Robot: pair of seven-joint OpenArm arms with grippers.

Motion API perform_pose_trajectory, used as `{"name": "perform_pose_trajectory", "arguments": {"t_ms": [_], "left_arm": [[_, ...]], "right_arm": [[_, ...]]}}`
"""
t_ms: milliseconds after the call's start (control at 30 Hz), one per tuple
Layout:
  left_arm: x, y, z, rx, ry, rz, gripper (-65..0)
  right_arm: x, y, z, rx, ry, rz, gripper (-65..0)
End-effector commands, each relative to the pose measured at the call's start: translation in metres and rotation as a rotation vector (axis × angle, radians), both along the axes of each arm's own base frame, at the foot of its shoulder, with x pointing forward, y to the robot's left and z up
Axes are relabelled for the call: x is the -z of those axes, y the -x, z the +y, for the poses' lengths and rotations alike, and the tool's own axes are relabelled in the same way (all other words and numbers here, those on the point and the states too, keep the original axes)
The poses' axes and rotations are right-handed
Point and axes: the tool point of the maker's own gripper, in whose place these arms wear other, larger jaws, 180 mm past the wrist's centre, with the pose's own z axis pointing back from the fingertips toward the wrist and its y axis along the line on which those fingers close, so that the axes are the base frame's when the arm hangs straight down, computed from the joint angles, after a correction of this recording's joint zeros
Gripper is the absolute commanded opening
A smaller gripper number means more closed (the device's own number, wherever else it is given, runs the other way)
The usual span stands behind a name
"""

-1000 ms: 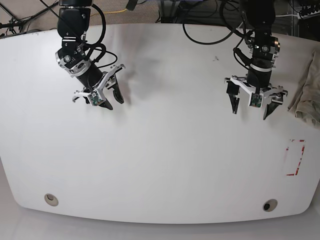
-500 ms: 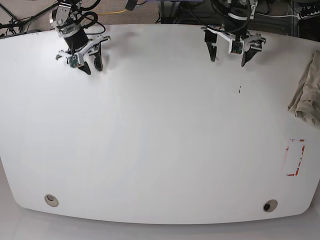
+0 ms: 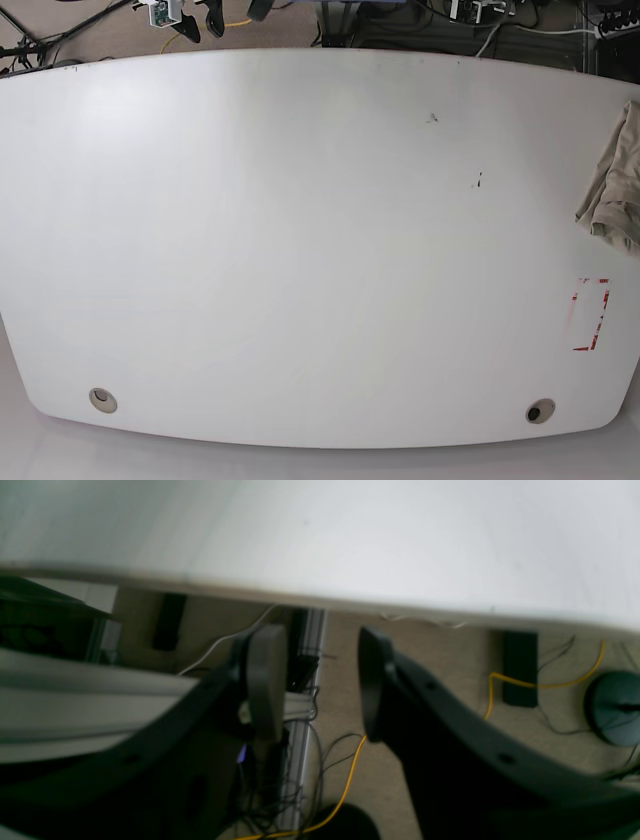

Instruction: Fold the T-shirt properly

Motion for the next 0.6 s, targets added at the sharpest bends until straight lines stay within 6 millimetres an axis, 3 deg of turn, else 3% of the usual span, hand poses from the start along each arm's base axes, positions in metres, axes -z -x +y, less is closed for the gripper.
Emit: {"name": "perform_pose_trajectory", "arguments": {"t_ms": [0,167,467,567], "left_arm": [[0.005,0.018,0.005,-0.013,0.030,0.030,-13.9],[0.044,0.062,0.012,-0.039,0.077,0.174,-13.9],[0.151,0.089,0.029,-0.080,0.090,0.383,-13.9],[0.182,0.099,0.033,-0.101,0.097,0.465,-13.9]], "right_arm": [[-0.007,0.011,0.003,0.017,-0.025,-0.003,-42.6],[0.010,0.045,0.020,0.006,-0.083,0.100,-42.6],[0.086,0.074,0.011,0.108,-0.087,0.272,-42.6],[0.111,0.079,0.020,0.103,-0.121,0.329,-42.6]]}}
